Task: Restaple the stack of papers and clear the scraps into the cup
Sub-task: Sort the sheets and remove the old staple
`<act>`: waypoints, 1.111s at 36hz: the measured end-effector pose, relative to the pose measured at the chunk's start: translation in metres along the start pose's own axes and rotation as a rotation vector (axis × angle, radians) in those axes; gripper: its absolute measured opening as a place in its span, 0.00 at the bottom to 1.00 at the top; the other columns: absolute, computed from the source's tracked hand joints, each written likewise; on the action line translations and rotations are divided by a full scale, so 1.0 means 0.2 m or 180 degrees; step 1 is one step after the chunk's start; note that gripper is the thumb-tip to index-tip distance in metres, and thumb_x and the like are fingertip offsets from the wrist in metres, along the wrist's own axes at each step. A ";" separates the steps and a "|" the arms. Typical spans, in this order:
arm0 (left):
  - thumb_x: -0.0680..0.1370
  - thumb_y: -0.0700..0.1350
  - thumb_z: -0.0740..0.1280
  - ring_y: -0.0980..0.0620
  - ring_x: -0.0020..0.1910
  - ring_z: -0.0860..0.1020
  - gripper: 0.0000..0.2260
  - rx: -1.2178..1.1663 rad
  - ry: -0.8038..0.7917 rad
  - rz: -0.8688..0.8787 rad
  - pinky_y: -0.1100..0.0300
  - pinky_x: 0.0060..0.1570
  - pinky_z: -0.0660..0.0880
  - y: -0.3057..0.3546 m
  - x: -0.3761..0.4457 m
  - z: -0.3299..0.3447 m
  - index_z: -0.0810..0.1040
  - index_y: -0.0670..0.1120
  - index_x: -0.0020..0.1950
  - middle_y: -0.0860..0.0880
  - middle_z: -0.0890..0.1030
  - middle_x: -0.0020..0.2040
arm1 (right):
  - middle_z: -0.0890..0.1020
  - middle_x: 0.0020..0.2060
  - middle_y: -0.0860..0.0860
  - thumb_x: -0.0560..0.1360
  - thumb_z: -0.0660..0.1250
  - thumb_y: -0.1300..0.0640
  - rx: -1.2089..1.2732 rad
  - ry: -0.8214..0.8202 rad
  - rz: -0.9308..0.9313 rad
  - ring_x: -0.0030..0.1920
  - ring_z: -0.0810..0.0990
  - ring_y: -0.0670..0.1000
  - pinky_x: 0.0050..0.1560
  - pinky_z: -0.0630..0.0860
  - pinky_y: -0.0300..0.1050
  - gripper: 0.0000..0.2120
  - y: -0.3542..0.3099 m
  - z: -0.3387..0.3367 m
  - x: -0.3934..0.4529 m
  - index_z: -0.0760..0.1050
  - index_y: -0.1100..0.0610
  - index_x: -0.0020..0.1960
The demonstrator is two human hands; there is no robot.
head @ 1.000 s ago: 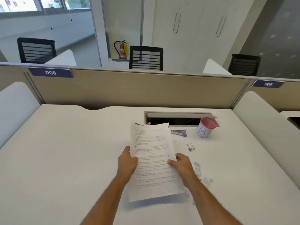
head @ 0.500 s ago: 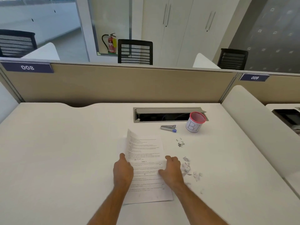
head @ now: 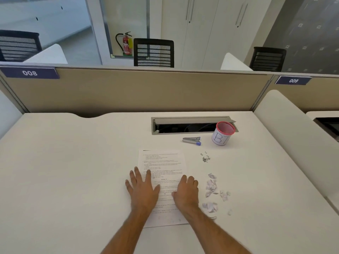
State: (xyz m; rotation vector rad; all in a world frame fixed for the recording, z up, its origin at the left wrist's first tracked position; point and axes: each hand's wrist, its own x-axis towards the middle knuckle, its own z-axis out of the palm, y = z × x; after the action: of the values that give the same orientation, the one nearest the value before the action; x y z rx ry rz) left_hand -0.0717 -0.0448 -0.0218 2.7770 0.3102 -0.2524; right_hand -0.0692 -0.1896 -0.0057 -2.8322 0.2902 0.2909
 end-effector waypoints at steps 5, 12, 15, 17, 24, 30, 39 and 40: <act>0.78 0.70 0.56 0.36 0.81 0.37 0.40 -0.0011 -0.0402 -0.0002 0.38 0.78 0.40 -0.05 0.00 0.04 0.48 0.53 0.83 0.37 0.40 0.82 | 0.68 0.68 0.59 0.76 0.69 0.56 -0.0041 -0.0081 0.0218 0.67 0.66 0.57 0.66 0.70 0.45 0.32 -0.04 0.00 0.01 0.59 0.61 0.75; 0.78 0.72 0.54 0.38 0.81 0.37 0.43 0.0009 -0.0407 0.0079 0.41 0.79 0.40 -0.05 -0.02 0.05 0.43 0.50 0.84 0.36 0.37 0.82 | 0.70 0.68 0.58 0.76 0.67 0.54 -0.0033 -0.0135 0.0635 0.67 0.69 0.58 0.66 0.69 0.49 0.31 -0.13 -0.03 0.04 0.61 0.63 0.74; 0.78 0.71 0.53 0.37 0.81 0.37 0.43 0.0064 -0.0430 0.0086 0.41 0.79 0.39 -0.05 -0.02 0.04 0.42 0.50 0.84 0.36 0.37 0.82 | 0.70 0.68 0.58 0.76 0.67 0.52 0.0109 -0.0211 0.0834 0.68 0.69 0.58 0.66 0.68 0.52 0.32 -0.15 -0.06 0.07 0.61 0.63 0.74; 0.78 0.71 0.53 0.37 0.81 0.37 0.43 0.0091 -0.0455 0.0077 0.40 0.79 0.40 -0.05 -0.02 0.04 0.42 0.50 0.83 0.36 0.37 0.81 | 0.71 0.68 0.57 0.76 0.66 0.52 0.0276 -0.0233 0.0973 0.67 0.69 0.58 0.66 0.68 0.53 0.28 -0.14 -0.08 0.09 0.64 0.61 0.72; 0.79 0.71 0.53 0.37 0.81 0.36 0.42 0.0174 -0.0548 0.0086 0.40 0.79 0.40 -0.04 -0.02 0.03 0.41 0.49 0.83 0.36 0.36 0.81 | 0.82 0.55 0.52 0.68 0.73 0.46 0.1337 -0.0404 0.1083 0.58 0.78 0.57 0.59 0.77 0.52 0.23 -0.12 -0.10 0.11 0.75 0.55 0.59; 0.79 0.71 0.52 0.37 0.81 0.36 0.42 0.0236 -0.0542 0.0110 0.39 0.79 0.39 -0.04 -0.02 0.03 0.40 0.48 0.83 0.36 0.36 0.81 | 0.84 0.48 0.52 0.66 0.77 0.54 0.2885 -0.0421 0.1145 0.46 0.84 0.54 0.47 0.85 0.51 0.21 -0.08 -0.12 0.12 0.76 0.57 0.56; 0.79 0.71 0.51 0.37 0.81 0.35 0.42 0.0214 -0.0514 0.0201 0.40 0.78 0.37 -0.07 -0.02 0.06 0.40 0.48 0.83 0.35 0.35 0.81 | 0.82 0.49 0.52 0.74 0.63 0.68 0.2349 -0.0628 0.0736 0.46 0.81 0.52 0.39 0.79 0.41 0.12 0.00 -0.23 0.13 0.76 0.56 0.52; 0.79 0.70 0.51 0.37 0.80 0.35 0.42 0.0187 -0.0528 0.0211 0.40 0.78 0.37 -0.07 -0.02 0.06 0.40 0.47 0.83 0.35 0.35 0.81 | 0.83 0.48 0.51 0.74 0.62 0.69 0.2302 -0.0636 0.0700 0.46 0.82 0.52 0.41 0.81 0.42 0.12 0.01 -0.23 0.13 0.77 0.55 0.52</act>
State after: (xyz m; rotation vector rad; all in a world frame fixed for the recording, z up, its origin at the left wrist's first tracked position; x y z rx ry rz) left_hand -0.0811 -0.0371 -0.0359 2.7949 0.1718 -0.4790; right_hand -0.0378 -0.2094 0.0306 -2.0464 0.5379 0.4113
